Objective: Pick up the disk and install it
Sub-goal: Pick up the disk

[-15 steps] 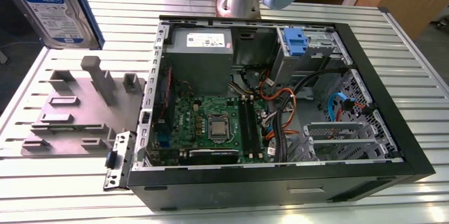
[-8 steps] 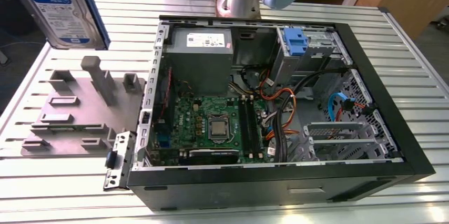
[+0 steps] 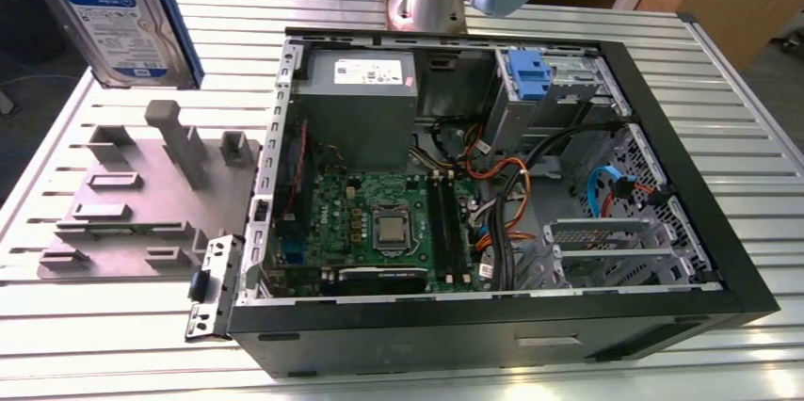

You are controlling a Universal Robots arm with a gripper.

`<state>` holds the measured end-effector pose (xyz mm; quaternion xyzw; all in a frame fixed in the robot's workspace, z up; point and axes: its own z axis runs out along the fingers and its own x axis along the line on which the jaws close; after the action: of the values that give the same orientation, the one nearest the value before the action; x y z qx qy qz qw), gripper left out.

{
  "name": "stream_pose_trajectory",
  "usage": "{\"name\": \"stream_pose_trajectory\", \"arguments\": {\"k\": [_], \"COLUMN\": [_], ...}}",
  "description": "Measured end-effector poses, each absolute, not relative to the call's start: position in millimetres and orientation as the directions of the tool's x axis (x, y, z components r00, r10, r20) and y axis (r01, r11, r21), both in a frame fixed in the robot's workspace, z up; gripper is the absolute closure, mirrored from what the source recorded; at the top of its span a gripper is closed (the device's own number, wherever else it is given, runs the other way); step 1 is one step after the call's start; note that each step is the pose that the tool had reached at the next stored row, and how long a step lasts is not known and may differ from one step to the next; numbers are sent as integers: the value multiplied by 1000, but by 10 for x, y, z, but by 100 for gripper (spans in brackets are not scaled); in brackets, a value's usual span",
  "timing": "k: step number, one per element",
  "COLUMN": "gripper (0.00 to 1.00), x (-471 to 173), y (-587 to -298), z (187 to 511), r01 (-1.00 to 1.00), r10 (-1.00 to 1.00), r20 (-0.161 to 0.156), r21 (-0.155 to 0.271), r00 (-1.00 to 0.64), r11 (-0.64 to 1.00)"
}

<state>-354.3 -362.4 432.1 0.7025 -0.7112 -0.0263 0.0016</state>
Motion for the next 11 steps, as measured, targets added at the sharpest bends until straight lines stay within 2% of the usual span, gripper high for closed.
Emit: {"name": "stream_pose_trajectory", "arguments": {"k": [11], "gripper": [65], "x": [-3543], "y": [-3624], "z": [4455], "r01": [-999], "r10": [-999], "r20": [-35], "r21": [40], "r00": [-13], "r11": [12]}}
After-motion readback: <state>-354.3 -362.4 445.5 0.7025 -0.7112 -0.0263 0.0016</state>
